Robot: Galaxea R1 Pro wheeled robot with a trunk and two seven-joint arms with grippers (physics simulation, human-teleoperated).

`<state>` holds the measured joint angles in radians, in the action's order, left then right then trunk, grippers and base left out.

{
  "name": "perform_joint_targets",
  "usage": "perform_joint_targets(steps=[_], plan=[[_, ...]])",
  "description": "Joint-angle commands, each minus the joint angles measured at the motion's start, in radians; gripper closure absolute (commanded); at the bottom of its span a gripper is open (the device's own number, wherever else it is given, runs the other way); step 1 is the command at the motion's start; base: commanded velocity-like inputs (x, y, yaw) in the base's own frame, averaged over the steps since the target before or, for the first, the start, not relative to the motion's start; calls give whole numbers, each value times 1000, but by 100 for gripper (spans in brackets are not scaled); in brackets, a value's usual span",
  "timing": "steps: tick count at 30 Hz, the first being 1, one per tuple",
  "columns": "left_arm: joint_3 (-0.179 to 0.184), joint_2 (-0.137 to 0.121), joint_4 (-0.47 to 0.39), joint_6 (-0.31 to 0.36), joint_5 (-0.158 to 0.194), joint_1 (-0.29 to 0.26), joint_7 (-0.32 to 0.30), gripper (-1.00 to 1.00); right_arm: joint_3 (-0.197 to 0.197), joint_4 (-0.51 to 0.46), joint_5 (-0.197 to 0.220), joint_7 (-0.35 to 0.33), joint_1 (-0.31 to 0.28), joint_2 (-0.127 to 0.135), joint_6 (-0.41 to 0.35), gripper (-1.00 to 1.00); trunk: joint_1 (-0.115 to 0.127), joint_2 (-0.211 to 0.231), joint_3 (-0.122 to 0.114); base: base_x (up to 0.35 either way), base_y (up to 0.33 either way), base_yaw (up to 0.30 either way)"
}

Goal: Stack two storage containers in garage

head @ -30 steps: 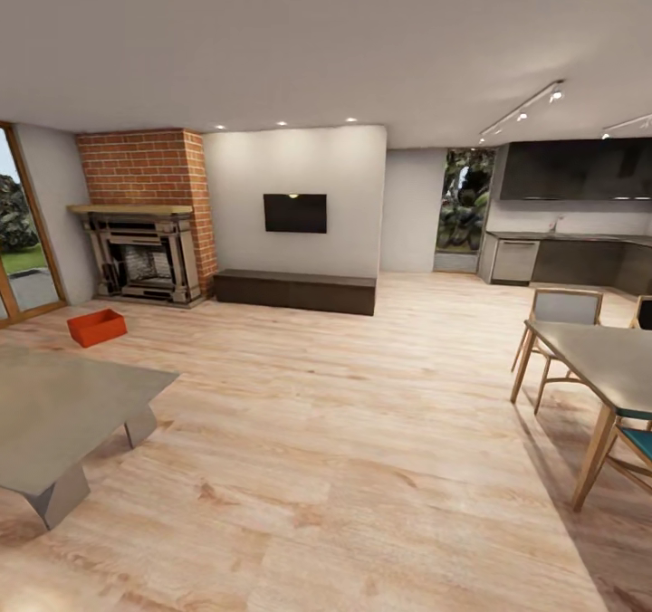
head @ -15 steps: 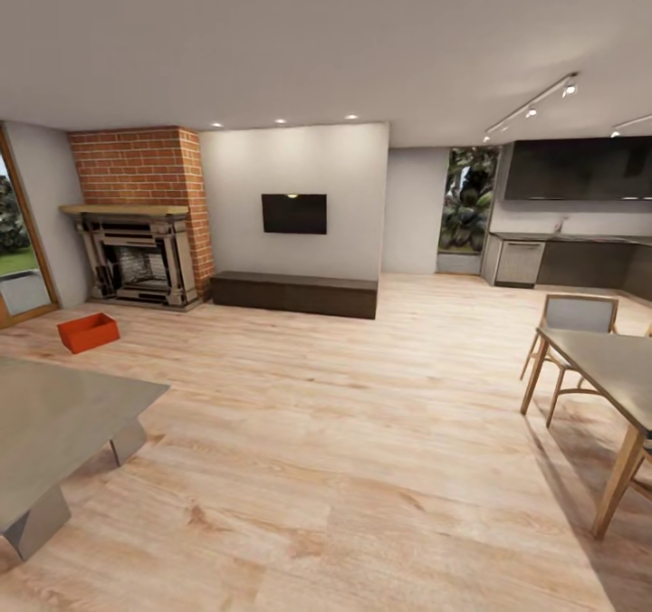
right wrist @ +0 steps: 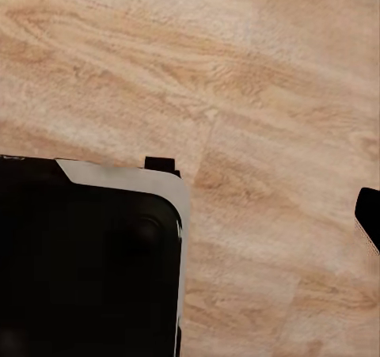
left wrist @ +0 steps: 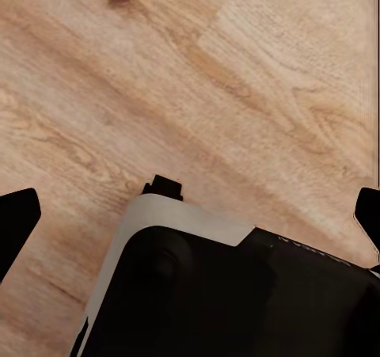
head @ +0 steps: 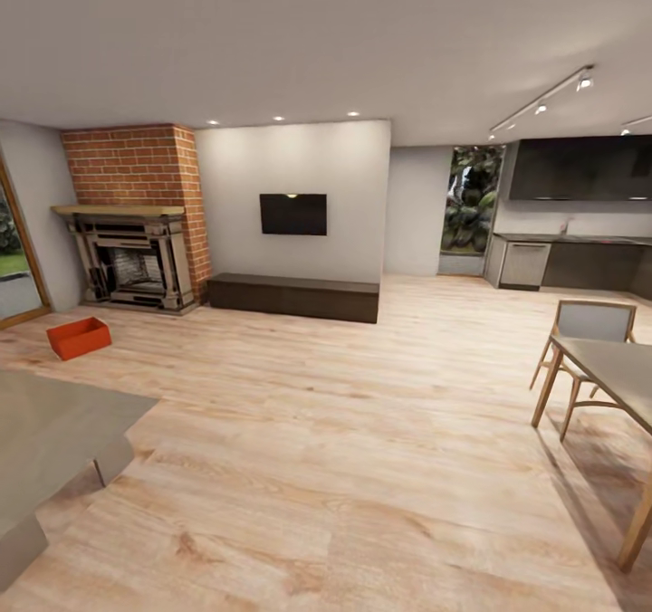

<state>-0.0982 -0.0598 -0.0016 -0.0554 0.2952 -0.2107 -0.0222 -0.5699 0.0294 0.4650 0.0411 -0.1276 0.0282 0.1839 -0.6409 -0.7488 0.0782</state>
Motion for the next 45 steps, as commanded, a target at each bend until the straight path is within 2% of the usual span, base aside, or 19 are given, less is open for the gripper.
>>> perform_joint_targets(steps=[1, 30, 45], plan=[[-8, 0, 1, -3, 1, -1, -2, -100, -8, 3, 7, 0, -1, -1, 5, -100, -1, -1, 2, 326, 0, 0], [-8, -1, 1, -3, 1, -1, -2, -100, -3, 3, 7, 1, -1, -1, 14, -100, -1, -1, 2, 326, 0, 1], [-8, -2, 2, -4, 1, -1, -2, -100, -5, 3, 9, 1, -1, -1, 11, -100, -1, -1, 2, 326, 0, 162]])
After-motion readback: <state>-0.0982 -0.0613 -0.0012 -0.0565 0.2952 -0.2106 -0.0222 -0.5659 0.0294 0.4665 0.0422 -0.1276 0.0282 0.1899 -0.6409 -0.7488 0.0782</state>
